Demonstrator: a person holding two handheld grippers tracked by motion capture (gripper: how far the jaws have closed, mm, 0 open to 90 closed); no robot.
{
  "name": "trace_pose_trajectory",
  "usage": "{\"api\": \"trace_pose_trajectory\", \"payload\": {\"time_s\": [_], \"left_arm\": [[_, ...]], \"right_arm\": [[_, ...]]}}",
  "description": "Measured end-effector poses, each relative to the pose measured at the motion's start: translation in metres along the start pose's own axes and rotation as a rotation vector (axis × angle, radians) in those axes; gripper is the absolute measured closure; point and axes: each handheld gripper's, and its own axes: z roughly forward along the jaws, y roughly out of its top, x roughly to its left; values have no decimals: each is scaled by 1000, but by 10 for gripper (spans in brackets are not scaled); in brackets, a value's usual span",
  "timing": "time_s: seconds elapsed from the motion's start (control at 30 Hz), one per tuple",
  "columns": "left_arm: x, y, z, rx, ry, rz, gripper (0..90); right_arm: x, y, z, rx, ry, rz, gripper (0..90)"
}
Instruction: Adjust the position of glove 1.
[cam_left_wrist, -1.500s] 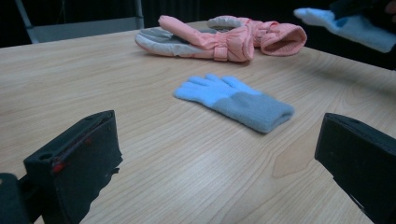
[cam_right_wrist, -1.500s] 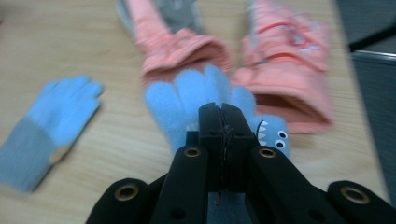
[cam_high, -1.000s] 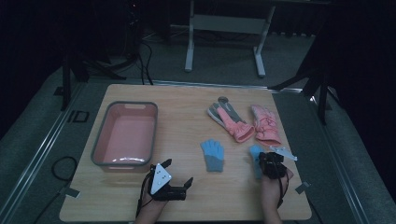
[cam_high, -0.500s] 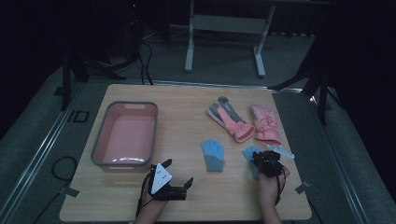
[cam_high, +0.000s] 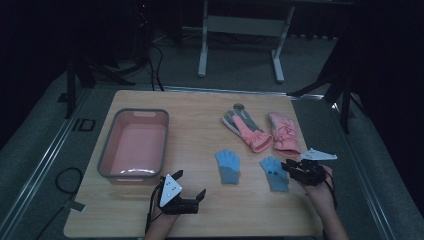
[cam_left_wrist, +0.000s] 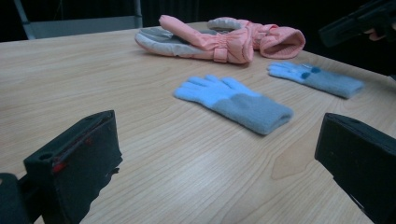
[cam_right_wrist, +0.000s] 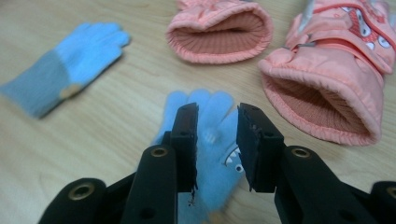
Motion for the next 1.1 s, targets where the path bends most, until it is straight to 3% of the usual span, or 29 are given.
{"api": "trace_pose_trajectory", "payload": {"time_s": [0.1, 0.13, 0.17, 0.27, 0.4, 0.5, 0.63, 0.73, 0.77, 0.8, 0.83, 0.87, 0.93, 0.97, 1.0, 1.1], "left_arm": [[-1, 0, 0, -2, 0, 5, 2], [-1, 0, 0, -3, 3, 9, 2], [-2, 0, 0, -5, 3, 17, 2], [-3, -1, -1, -9, 9, 22, 2], [-3, -1, -1, -10, 13, 23, 2], [-3, -1, -1, -9, 13, 31, 2], [-4, -1, -1, -6, 9, 33, 2], [-4, -1, -1, -5, 8, 34, 2], [-4, 0, 0, -5, 9, 37, 2], [-4, 0, 0, -4, 9, 38, 2], [-4, 0, 0, -3, 9, 38, 2], [-4, 0, 0, -3, 7, 37, 2], [-4, 0, 0, -2, 7, 35, 2], [-3, 0, 0, -1, 7, 32, 2], [-3, 0, 0, 0, 8, 33, 2], [-4, 0, 0, 1, 9, 37, 2]], "right_arm": [[-1, -2, -2, 9, 41, -60, 679], [-1, -2, -2, 9, 41, -60, 679], [1, -3, 1, 23, 55, -95, 663], [3, -4, 4, 21, 67, -100, 655], [8, -10, 16, 29, 79, -75, 644], [11, -17, 29, 52, 57, -78, 639], [10, -23, 36, 68, 45, -70, 634], [9, -27, 38, 51, 49, -63, 637], [9, -27, 38, 48, 49, -63, 647], [12, -29, 38, 34, 32, -82, 731], [12, -29, 38, 34, 32, -82, 731], [15, -31, 38, 20, 7, -86, 825], [15, -31, 38, 20, 7, -86, 825], [16, -30, 38, 23, 17, -56, 839], [20, -21, 33, 31, -7, -26, 861], [28, -5, 21, -1, -21, 2, 865]]}}
